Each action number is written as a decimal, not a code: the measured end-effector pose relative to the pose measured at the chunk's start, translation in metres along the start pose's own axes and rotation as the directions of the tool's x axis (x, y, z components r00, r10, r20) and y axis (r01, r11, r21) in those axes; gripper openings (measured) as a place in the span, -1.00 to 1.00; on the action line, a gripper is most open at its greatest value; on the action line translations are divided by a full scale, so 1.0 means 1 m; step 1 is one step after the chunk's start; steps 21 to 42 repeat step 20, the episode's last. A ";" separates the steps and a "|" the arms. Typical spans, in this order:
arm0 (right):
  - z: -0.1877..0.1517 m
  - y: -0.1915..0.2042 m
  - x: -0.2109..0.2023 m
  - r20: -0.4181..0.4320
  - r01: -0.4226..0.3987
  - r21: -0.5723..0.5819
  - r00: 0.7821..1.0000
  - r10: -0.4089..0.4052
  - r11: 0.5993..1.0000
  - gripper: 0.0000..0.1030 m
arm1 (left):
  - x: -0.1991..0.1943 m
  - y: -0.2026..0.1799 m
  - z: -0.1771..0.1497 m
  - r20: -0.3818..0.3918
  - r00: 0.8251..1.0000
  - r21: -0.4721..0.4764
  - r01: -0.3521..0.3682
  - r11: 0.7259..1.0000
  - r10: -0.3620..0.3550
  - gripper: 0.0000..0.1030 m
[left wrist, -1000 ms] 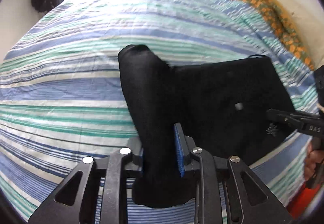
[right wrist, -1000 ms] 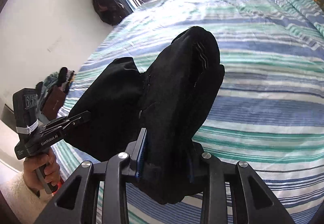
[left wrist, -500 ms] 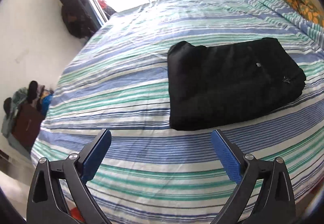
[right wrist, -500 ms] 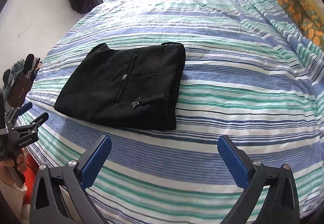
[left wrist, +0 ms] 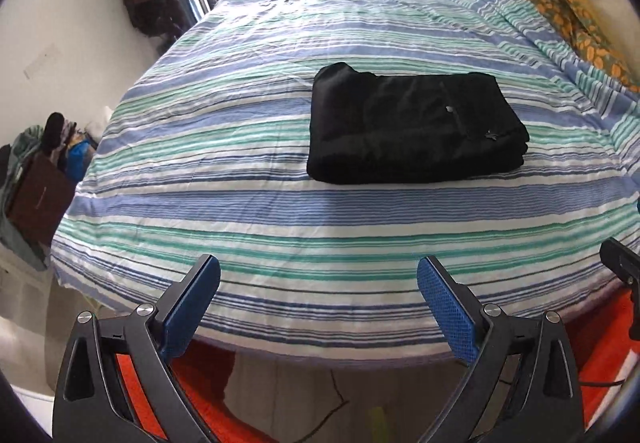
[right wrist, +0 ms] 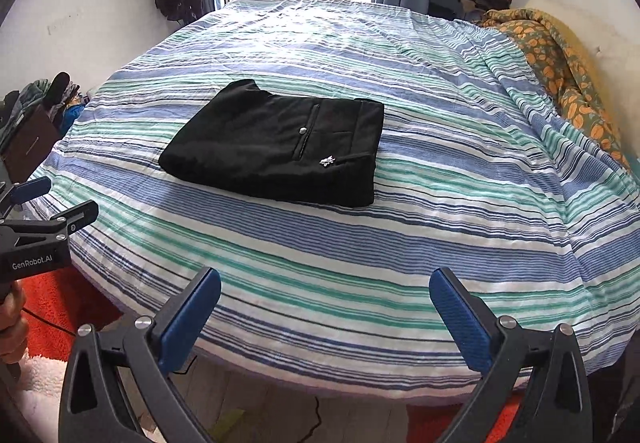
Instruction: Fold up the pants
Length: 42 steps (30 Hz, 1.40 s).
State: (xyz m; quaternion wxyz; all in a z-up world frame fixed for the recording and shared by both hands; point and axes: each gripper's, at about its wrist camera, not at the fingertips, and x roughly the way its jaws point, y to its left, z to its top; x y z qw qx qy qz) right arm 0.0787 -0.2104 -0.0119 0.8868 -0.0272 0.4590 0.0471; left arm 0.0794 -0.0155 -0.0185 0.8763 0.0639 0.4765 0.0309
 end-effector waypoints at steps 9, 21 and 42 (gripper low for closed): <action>-0.018 0.018 -0.025 -0.050 -0.019 0.015 0.999 0.019 1.000 1.00 | -0.022 0.003 -0.015 -0.016 1.000 -0.005 0.026 1.000 -0.026 0.93; -0.018 0.028 -0.035 -0.019 0.008 -0.008 1.000 -0.008 1.000 1.00 | -0.024 0.000 -0.016 -0.003 1.000 -0.003 0.028 1.000 -0.029 0.93; -0.018 0.028 -0.035 -0.019 0.008 -0.008 1.000 -0.008 1.000 1.00 | -0.024 0.000 -0.016 -0.003 1.000 -0.003 0.028 1.000 -0.029 0.93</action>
